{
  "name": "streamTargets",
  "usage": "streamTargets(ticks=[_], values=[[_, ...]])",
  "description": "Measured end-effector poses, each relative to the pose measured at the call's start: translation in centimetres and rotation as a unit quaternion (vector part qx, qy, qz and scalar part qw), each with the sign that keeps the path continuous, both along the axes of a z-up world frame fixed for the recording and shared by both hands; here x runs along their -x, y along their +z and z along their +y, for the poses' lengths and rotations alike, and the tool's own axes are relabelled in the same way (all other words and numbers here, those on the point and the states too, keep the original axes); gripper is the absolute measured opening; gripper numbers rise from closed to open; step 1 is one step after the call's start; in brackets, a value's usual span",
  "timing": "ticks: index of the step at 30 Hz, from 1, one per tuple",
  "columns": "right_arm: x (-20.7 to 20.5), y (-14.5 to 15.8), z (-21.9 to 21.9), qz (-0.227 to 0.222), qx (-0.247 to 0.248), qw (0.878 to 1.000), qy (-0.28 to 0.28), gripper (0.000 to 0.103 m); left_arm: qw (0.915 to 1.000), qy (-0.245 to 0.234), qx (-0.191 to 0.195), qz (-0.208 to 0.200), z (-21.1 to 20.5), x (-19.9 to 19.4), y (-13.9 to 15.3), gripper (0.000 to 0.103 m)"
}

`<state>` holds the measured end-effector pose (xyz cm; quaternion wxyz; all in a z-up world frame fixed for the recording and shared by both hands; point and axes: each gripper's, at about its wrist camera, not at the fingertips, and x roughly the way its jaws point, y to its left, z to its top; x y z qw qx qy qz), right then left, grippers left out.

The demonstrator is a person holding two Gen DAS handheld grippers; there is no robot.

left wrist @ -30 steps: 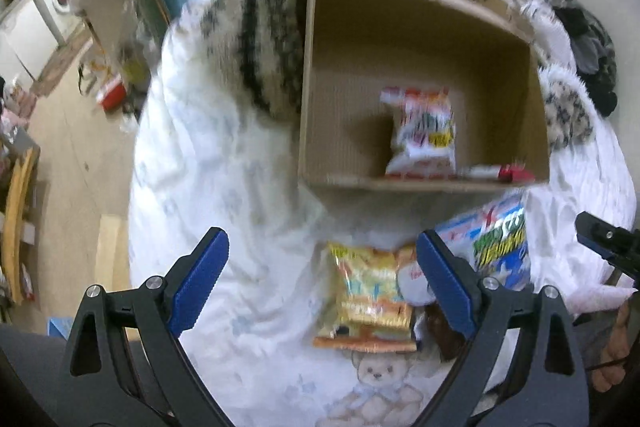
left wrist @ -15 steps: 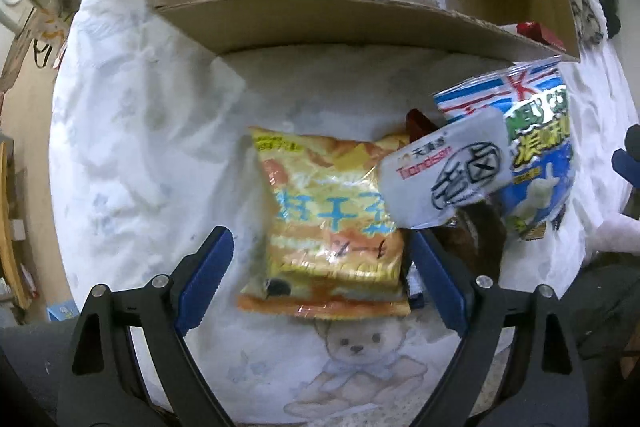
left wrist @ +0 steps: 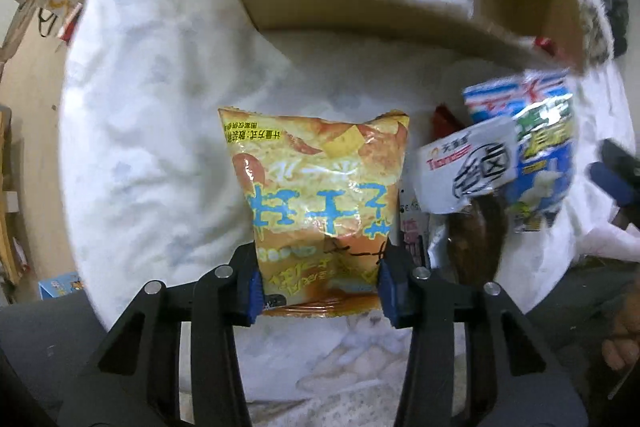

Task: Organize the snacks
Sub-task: 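Withdraw both tools and grasp the orange chip bag with the left tool, then grasp the blue Lonely God bag with the right tool while the left holds its bag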

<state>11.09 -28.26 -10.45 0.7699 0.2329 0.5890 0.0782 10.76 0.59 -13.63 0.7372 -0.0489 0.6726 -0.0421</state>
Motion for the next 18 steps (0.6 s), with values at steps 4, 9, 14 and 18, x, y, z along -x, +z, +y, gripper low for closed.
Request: streamTargets(ticks=[4,9,14,18], values=[[-0.8,-0.6,1.5,0.007,0.004,1.0,0.023,0.072,0.9992,0.004,0.011,-0.039,1.8,1.2,3.9,0.041],[-2.1,-1.8,4.1,0.023,0.026,0.998,0.059,0.072,0.9975,0.016,-0.007,-0.068,3.3,1.8,5.5,0.041],[-2.7,-3.4,6.3,0.048,0.055,0.993,0.094,0.072,0.9965,0.02,-0.006,-0.08,3.4,2.1,5.0,0.041],[-2.6,-3.9,7.6,0.045,0.081,0.988,0.124,0.069,0.9959,0.008,-0.009,-0.09,2.0,1.3,4.8,0.041]])
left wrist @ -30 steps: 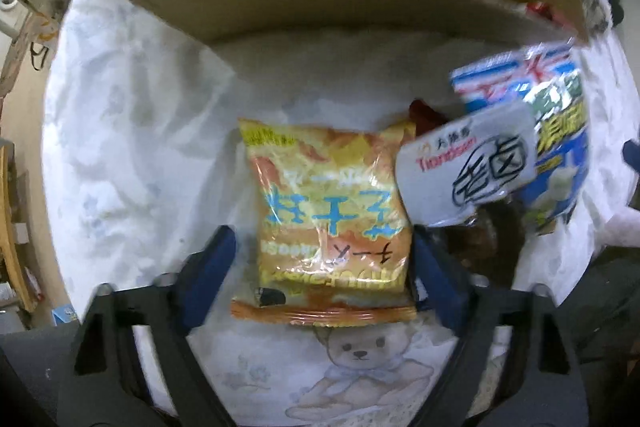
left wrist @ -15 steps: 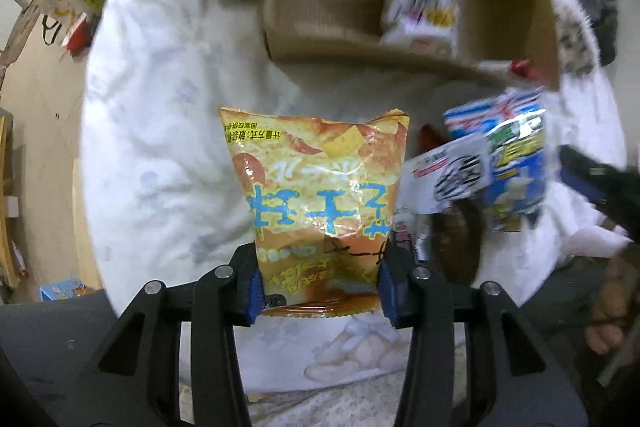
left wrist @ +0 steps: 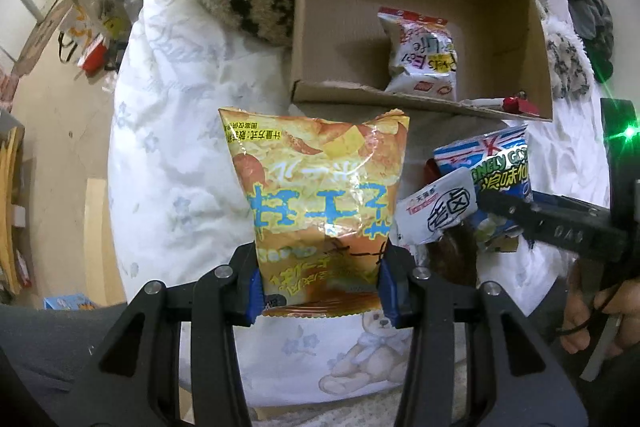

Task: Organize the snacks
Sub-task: 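Grasp the blue Lonely God bag with the right tool while the left holds its bag, then lower both bags into the box and open both tools to release them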

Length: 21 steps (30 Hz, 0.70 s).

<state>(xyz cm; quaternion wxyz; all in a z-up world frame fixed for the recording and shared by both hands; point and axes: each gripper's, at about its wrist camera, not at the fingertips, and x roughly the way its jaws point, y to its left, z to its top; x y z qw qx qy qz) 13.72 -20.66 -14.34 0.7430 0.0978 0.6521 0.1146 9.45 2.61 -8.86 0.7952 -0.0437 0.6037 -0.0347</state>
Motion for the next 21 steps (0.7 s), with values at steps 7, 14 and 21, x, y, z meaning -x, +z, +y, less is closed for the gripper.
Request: streamTargets(ticks=[7,14,21], values=[[2.0,1.9,0.4,-0.035,-0.002,0.998,0.047,0.041,1.0,0.0,0.002,-0.009,-0.2,0.0,0.4,0.041],[4.8,6.2,-2.4,-0.106,-0.031,0.994,0.022,0.035,0.9993,0.027,0.004,-0.024,0.6,0.0,0.9,0.041],[6.2,10.3,-3.8,-0.175,-0.091,0.98,0.02,0.024,0.9975,0.042,0.0,-0.056,1.1,0.5,2.2,0.041]])
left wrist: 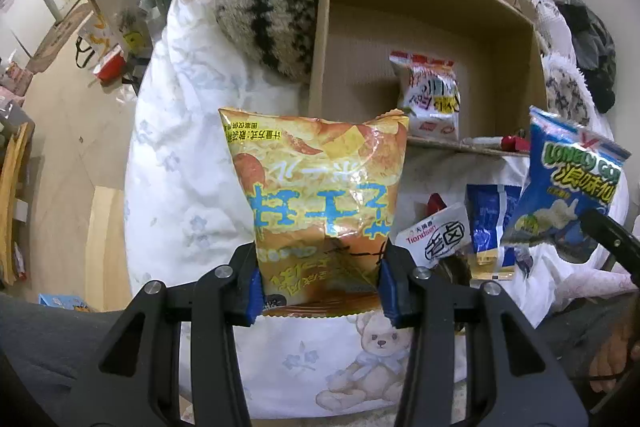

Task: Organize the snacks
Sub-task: 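Lower both bags into the box and open both tools to release them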

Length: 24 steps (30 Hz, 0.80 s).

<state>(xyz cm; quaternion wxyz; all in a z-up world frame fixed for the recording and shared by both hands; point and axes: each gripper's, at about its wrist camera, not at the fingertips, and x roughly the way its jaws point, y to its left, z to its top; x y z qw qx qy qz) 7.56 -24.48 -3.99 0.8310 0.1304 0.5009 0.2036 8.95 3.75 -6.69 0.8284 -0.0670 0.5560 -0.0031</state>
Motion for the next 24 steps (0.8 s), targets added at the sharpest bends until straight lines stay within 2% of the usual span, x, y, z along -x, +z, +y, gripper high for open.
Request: streamTargets(ticks=[7,14,18,24], values=[[-0.2,1.9,1.1,-0.037,-0.039,0.998,0.011,0.02,0.9989,0.011,-0.011,-0.044,0.6,0.7,2.0,0.041],[-1.1,4.0,-1.1,-0.087,-0.103,0.99,-0.042,0.015,0.9941,0.001,-0.018,-0.107,0.3,0.5,5.8,0.041],[-2.2,4.7,-2.0,-0.101,-0.109,0.986,-0.069,0.013,0.9932,-0.013,-0.019,-0.114,-0.4,-0.5,6.8,0.041],[-4.9,4.6,-3.1,-0.094,-0.1,0.985,-0.101,0.009,0.9948,-0.018,-0.005,-0.1,-0.7,-2.9,7.3,0.041]])
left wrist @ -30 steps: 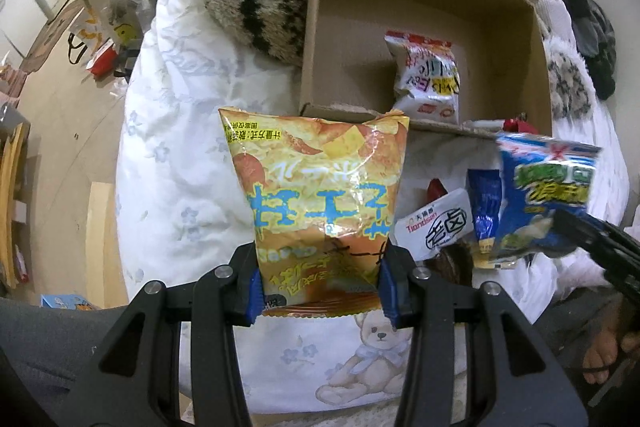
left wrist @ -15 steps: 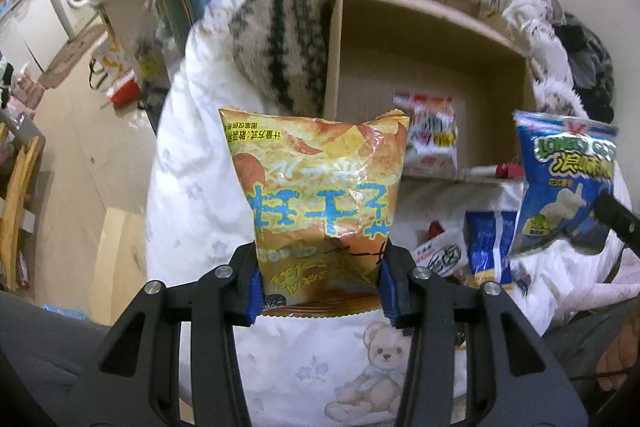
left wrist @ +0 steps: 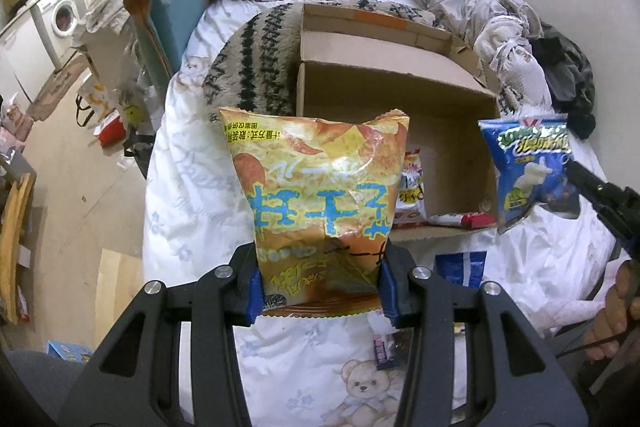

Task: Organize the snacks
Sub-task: 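Lower both bags into the box and open both tools to release them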

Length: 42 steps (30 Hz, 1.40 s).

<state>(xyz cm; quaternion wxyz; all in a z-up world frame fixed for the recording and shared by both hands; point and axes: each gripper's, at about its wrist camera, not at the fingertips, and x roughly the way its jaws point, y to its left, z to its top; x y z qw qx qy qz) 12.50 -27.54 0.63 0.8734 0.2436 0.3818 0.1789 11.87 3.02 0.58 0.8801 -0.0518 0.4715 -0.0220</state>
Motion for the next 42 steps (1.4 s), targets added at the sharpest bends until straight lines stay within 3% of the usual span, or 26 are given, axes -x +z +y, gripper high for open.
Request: streamTargets(ticks=[16,27,31,39,42], values=[[-7.1,-4.1,1.1,0.058,0.034,0.998,-0.01,0.006,0.9988,-0.037,-0.032,0.003,-4.0,-6.7,-1.6,0.041],[-9.0,-7.2,1.5,0.103,0.03,0.994,-0.016,0.005,0.9948,-0.058,-0.081,0.023,-5.7,-9.3,-6.4,0.041],[-9.0,-7.0,1.1,0.101,0.034,0.994,-0.023,0.006,0.996,-0.054,-0.067,0.027,-5.5,-9.3,-6.7,0.042],[-8.8,-6.4,2.5,0.097,0.06,0.993,-0.005,0.016,0.9971,-0.048,-0.054,0.024,-5.2,-9.3,-6.6,0.042],[-8.7,-6.5,2.9,0.099,0.062,0.993,0.0,0.035,0.9972,-0.046,-0.054,0.025,-5.2,-9.3,-6.7,0.042]])
